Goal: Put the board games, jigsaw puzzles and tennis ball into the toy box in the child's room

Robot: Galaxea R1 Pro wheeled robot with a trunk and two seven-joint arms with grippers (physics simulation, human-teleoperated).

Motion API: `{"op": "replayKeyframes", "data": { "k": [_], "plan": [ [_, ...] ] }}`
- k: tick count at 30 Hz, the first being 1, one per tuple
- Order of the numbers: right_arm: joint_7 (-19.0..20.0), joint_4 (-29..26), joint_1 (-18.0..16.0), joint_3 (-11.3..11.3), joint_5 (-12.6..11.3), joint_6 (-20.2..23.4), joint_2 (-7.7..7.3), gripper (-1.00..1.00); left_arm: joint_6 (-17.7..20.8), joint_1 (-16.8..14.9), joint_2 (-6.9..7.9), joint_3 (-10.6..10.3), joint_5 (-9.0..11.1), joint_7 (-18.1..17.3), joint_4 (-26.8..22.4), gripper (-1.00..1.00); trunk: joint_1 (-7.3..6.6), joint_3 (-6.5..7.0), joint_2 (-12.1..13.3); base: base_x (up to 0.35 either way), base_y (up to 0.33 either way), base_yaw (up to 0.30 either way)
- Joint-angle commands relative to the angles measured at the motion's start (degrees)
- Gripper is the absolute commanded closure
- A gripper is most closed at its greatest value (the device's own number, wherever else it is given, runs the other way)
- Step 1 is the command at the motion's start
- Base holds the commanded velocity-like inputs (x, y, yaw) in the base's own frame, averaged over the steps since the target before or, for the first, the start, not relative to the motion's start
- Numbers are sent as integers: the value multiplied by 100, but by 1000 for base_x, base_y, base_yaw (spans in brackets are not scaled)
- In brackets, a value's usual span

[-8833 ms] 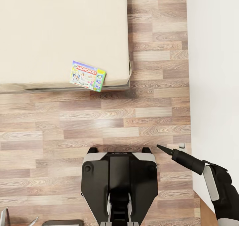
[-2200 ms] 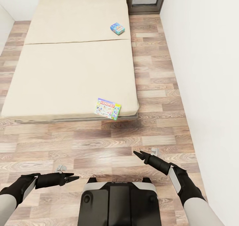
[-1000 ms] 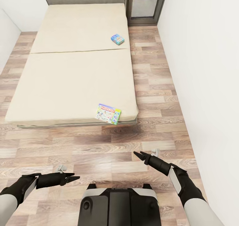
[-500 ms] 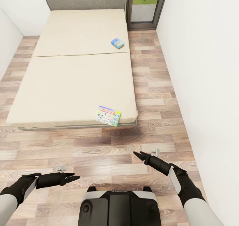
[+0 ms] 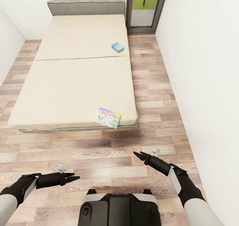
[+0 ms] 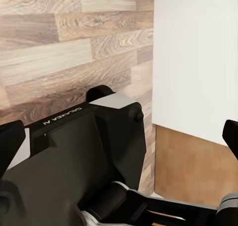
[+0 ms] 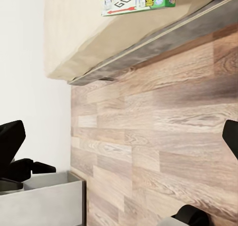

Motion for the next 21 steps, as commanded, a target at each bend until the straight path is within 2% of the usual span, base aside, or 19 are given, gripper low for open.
{"op": "replayKeyframes", "data": {
  "k": [1,21],
  "plan": [
    [23,-1,-3,-20,-20,55,5,-100,60,-2,6,-42,56,-9,-2,-100,4,4,-8,0,0,0],
    [23,-1,0,-22,-20,50,2,-100,84,-1,6,-42,61,-13,-2,-100,4,193,-8,0,0,0]
  ]
}}
